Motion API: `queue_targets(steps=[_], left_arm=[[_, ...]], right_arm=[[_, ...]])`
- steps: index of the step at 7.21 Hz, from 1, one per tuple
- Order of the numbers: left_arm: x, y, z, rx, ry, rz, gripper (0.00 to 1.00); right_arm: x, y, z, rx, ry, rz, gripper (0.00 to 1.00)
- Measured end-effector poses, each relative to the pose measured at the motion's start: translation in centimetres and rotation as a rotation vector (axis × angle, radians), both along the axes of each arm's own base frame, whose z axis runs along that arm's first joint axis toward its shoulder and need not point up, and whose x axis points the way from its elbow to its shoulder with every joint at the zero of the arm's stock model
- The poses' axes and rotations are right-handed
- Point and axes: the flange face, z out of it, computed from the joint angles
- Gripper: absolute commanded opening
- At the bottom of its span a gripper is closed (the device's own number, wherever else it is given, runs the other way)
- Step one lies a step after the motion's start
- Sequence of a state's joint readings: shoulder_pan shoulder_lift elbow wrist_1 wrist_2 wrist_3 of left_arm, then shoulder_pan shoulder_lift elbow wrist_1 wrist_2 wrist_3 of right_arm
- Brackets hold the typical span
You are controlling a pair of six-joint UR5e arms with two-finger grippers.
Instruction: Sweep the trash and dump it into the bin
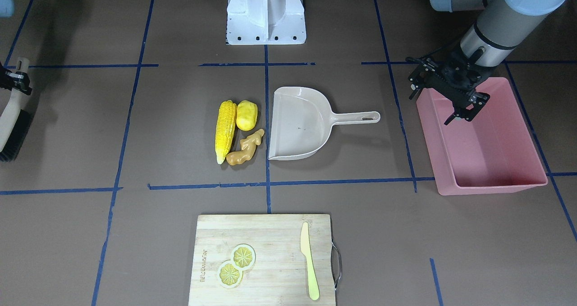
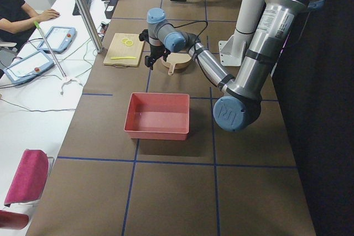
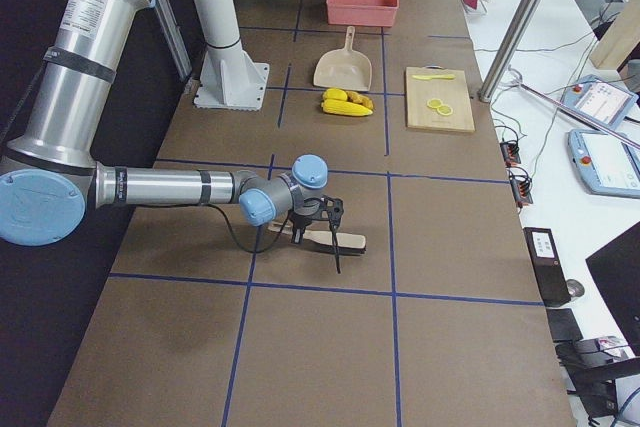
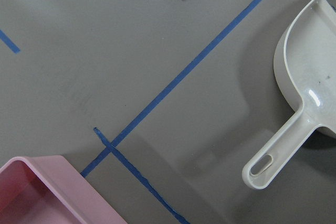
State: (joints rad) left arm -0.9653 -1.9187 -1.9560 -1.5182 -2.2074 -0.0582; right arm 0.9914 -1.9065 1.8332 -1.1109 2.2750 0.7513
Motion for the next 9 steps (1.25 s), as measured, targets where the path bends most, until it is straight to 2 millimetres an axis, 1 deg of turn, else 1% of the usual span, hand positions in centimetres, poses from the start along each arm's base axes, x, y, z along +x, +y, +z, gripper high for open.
queue_targets(steps=[1,3,4,5,6,7,8,9], left_arm=[[1.0,0.7,-0.4,0.041,0.003,0.047,1.0],[2.5,2.6,-2.1,0.198,0.022,0.183,1.0],[3.9,3.7,-2.6,0.269,0.028,0.26,1.0],[6.2,5.0,-3.1,0.312,0.037,0.332,1.0],[8.6,6.1,-4.0,0.347,0.042,0.385,1.0],[10.0,6.2,-4.4,0.389,0.026,0.406,1.0],[10.9,5.6,-4.3,0.44,-0.008,0.419,1.0],[11.5,4.7,-3.6,0.484,-0.06,0.426,1.0]], right_arm=[[-0.1,-0.2,-1.4,0.019,-0.015,0.0,0.0],[-0.4,-0.6,-3.8,0.055,-0.044,-0.001,0.0],[-0.6,-0.7,-5.1,0.068,-0.067,-0.005,0.0],[-0.7,-0.7,-6.5,0.07,-0.096,-0.014,0.0],[-1.0,-1.1,-8.4,0.06,-0.113,-0.019,0.0],[-1.2,-1.5,-10.1,0.043,-0.107,-0.018,0.0],[-1.3,-1.7,-11.0,0.031,-0.099,-0.014,0.0],[-1.3,-1.8,-11.4,0.025,-0.094,-0.012,0.0]])
